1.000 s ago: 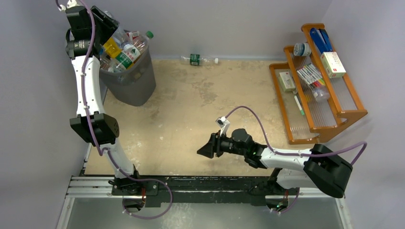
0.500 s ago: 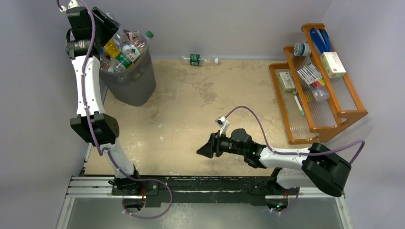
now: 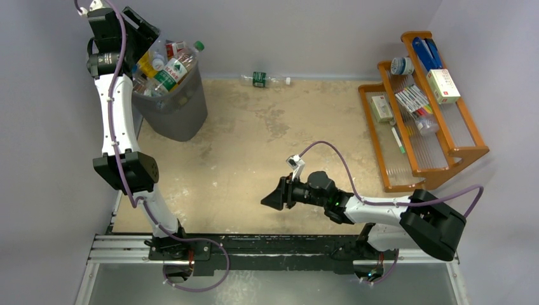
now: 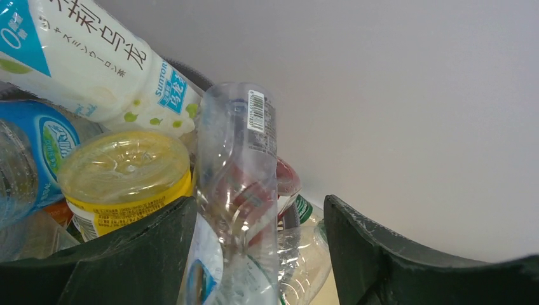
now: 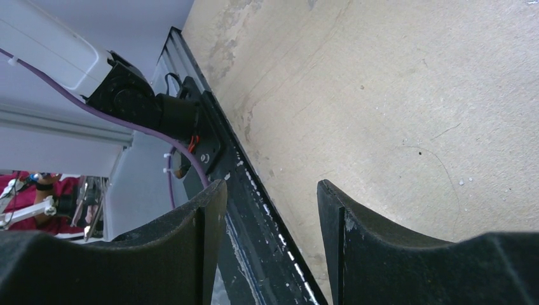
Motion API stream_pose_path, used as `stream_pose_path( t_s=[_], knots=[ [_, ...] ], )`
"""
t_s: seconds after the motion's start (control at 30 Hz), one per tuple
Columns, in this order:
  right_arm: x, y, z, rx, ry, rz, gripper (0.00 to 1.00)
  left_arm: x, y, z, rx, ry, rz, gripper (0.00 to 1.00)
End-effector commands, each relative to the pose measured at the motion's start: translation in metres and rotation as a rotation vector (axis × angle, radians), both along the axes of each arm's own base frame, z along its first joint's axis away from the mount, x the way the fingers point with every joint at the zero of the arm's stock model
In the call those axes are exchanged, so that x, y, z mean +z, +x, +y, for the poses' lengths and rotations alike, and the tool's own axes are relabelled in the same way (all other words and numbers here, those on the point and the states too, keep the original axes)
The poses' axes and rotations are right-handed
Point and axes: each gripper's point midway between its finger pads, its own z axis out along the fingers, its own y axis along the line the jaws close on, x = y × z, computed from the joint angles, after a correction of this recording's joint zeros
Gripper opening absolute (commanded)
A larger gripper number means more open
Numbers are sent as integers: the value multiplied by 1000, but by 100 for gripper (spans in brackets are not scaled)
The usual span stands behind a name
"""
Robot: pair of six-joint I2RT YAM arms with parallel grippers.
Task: Put the plastic bottles in the bin
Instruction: Place the plastic bottle in the trash bin.
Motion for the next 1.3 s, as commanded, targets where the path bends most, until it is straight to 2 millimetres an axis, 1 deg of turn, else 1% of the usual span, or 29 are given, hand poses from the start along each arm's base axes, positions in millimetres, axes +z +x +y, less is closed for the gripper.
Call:
stream_pose_path(
  t_s=[0.0,0.17,0.4,0.47,0.5,0.63,0.7,0.77,0.83,0.9,0.93,1.0,1.03,1.13,1.2,1.27],
  knots=[
    [13,-1,6,21,51,-24,57,32,-2,5,21,23,-83,73],
    [11,-1,6,20,52,-19,57,39,-9,3,19,27,-97,74],
    [11,-2,7,26,58,-15,57,65,-31,1,29,40,-140,74],
    [12,-2,7,25,60,-18,57,76,-43,3,52,53,-152,74],
    [13,-1,7,24,60,-19,57,85,-51,4,63,62,-164,74],
    [14,-1,5,22,45,-25,57,120,-91,7,118,92,-217,75],
    [14,-2,5,24,34,-22,58,135,-109,3,115,98,-249,75],
    [16,-3,5,31,31,-19,59,143,-122,-7,79,92,-268,76],
    [22,0,6,20,38,-25,63,144,-131,-23,4,78,-278,79],
    [28,7,6,5,23,-44,71,146,-144,-46,-104,53,-307,79],
    [31,12,6,-5,15,-57,76,142,-149,-56,-156,37,-309,80],
    [40,22,2,-27,15,-74,92,133,-163,-72,-226,9,-302,80],
    [44,30,0,-41,16,-82,99,122,-167,-78,-253,-8,-290,80],
    [55,54,-13,-65,26,-96,100,108,-186,-94,-292,-33,-289,80],
    [63,76,-24,-96,25,-121,100,95,-192,-107,-321,-44,-268,81],
    [71,99,-36,-127,5,-154,100,81,-196,-126,-351,-46,-241,81]
  ],
)
